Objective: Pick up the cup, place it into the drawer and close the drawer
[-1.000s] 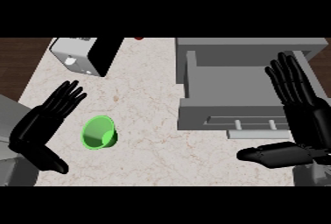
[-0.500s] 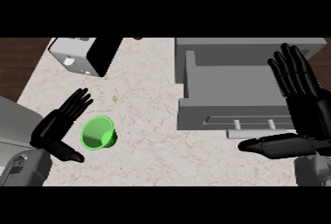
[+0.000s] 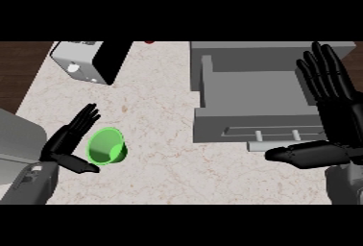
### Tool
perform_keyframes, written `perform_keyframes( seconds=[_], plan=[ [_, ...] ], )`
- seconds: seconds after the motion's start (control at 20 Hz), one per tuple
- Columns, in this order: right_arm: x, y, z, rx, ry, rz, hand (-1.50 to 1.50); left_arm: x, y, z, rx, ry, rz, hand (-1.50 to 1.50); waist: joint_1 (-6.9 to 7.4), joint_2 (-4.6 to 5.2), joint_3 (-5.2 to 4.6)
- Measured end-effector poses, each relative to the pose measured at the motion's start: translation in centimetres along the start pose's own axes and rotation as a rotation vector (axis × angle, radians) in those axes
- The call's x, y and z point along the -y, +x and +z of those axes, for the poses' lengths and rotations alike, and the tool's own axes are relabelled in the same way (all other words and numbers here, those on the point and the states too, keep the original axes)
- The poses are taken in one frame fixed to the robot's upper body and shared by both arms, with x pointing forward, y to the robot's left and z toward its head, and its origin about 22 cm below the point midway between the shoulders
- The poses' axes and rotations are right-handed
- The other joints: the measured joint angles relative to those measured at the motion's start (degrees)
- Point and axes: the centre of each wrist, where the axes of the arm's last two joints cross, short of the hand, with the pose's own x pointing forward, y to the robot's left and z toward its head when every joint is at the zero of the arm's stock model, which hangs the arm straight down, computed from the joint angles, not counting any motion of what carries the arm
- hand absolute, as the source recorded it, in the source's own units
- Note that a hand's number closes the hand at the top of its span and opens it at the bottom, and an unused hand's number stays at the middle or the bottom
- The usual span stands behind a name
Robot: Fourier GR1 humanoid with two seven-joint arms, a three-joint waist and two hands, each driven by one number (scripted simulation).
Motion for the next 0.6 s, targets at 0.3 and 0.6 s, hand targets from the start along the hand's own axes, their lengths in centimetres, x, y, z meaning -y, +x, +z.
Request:
perform_keyframes(
  seconds=[0.3,0.6],
  plan=[
    [0.3,0.4,0.1,0.001,0.005,-0.003,-1.5,0.8,-2.2,1.0,-0.004,0.029,-0.035,-1.5,-0.49,0.24,-0.09],
    [0.3,0.8,-0.6,0.006,0.016,-0.007,-1.5,1.5,-2.7,0.3,0.015,0.027,-0.033,-1.5,-0.74,0.43,-0.16]
  ],
)
